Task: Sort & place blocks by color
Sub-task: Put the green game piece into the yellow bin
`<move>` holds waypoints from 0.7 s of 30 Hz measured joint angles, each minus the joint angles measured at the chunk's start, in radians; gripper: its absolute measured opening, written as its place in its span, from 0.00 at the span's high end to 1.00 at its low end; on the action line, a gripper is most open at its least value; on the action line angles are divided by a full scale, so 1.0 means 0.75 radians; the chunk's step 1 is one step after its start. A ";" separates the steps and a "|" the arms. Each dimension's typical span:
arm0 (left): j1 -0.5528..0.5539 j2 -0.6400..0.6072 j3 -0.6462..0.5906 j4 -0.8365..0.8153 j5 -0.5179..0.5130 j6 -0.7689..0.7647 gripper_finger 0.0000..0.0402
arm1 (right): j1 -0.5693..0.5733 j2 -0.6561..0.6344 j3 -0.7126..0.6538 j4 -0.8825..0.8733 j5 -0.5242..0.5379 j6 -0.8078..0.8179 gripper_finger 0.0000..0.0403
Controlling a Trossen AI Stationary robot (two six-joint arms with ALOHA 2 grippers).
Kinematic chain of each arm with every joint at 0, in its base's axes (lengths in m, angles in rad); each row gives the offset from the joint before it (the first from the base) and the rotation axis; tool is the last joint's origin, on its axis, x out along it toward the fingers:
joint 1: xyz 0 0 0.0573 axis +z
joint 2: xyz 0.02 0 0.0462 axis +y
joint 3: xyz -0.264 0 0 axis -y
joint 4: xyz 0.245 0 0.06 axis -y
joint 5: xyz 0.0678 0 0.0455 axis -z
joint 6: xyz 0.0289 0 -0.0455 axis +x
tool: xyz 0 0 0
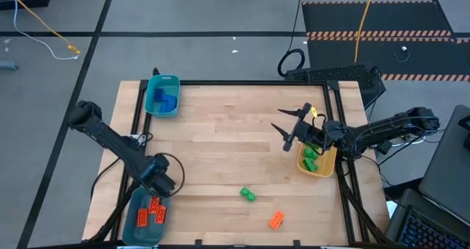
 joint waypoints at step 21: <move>0.335 -0.103 0.017 1.217 -1.187 1.040 0.81 | 0.100 0.088 0.374 -0.780 0.000 0.422 0.37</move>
